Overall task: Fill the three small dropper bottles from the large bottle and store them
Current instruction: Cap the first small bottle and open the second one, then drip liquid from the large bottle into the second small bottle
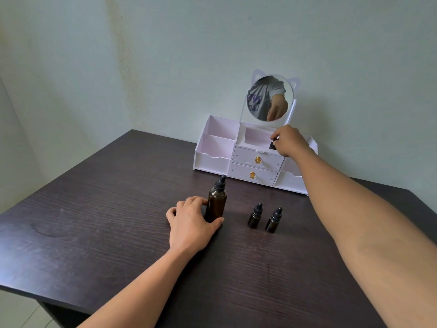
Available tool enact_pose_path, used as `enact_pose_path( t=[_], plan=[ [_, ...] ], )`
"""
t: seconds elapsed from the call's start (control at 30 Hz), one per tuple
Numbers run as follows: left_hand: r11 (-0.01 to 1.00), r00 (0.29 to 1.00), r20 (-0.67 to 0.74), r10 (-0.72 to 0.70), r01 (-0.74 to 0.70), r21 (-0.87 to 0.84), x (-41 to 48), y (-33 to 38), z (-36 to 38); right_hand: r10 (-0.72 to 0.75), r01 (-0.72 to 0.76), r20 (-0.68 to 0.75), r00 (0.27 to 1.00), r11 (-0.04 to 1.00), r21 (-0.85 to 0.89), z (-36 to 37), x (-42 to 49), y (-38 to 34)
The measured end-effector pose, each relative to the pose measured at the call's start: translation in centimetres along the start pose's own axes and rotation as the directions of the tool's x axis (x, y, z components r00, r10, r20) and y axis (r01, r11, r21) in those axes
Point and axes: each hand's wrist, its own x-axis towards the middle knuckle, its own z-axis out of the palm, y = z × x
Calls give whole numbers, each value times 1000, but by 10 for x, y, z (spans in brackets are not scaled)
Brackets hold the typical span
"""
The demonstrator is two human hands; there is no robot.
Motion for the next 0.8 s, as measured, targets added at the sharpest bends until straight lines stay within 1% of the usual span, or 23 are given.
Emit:
enact_pose_path(
  t=[0.2, 0.4, 0.57, 0.67, 0.73, 0.8],
  plan=[
    [1000, 1000, -3, -2, 2, 7, 0, 1, 0, 26, -26, 18, 999, 999, -44, 0, -2, -1],
    [1000, 1000, -1, -7, 7, 4, 1, 0, 1, 24, -23, 24, 999, 999, -28, -4, -11, -4],
    [1000, 1000, 5, -9, 9, -1, 0, 1, 1, -32, 40, -98, 995, 997, 74, -25, -26, -9],
    [1000, 1000, 3, -15, 15, -7, 0, 1, 1, -47, 70, -181, 982, 990, 120, -39, -51, -13],
    [1000, 1000, 5, -17, 17, 1, 0, 1, 0, -59, 91, -211, 976, 985, 145, -45, -75, -17],
    [1000, 1000, 8, -17, 17, 5, 0, 1, 1, -70, 105, -202, 977, 980, 171, -46, -104, -20]
  ],
)
